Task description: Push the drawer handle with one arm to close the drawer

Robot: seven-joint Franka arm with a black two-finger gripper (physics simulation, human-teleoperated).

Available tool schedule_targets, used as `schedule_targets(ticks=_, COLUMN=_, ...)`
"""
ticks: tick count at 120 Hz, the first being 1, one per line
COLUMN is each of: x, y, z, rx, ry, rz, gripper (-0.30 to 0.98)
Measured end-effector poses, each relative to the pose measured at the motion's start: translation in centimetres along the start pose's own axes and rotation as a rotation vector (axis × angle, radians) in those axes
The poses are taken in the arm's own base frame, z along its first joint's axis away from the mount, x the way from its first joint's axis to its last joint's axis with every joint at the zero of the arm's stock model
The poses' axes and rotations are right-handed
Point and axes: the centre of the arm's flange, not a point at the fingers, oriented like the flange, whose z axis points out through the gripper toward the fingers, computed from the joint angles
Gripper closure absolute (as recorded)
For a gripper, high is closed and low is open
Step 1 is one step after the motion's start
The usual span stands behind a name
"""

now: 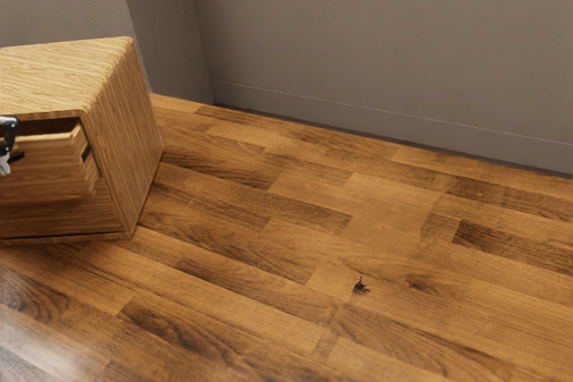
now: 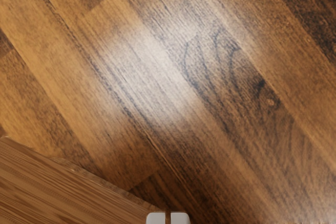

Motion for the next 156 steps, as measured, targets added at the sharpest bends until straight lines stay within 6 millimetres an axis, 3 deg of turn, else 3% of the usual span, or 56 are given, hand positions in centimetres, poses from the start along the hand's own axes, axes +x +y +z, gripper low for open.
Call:
schedule_targets(ticks=76, x=-4.0, y=-1.7, z=0.1, rx=0.001, ry=-0.010, rz=0.012, gripper=0.78)
schedule_targets(ticks=91, x=-4.4, y=-2.9, z=0.4, rx=-0.001, ry=-0.009, rz=0.033, gripper=0.79)
schedule_targets(ticks=118, x=-4.9, y=-3.0, z=0.2, rx=0.001, ry=-0.014, rz=0.032, gripper=0.79)
schedule_targets(ticks=126, x=-3.7, y=-3.1, z=-2.4, rx=0.011, ry=-0.044, rz=0.038, gripper=0.79)
schedule_targets(ticks=140, x=3.1, y=-2.4, z=-14.5, rx=0.047, ry=-0.171, rz=0.063, gripper=0.79)
schedule_targets(ticks=144, x=4.8, y=-2.8, z=-17.1, rx=0.047, ry=-0.178, rz=0.070, gripper=0.79)
schedule_targets(ticks=149, x=6.6, y=-3.7, z=-18.4, rx=0.036, ry=-0.148, rz=0.068, gripper=0.79)
schedule_targets(ticks=156, x=10.2, y=-7.8, z=-18.4, rx=-0.011, ry=-0.094, rz=0.078, gripper=0.71)
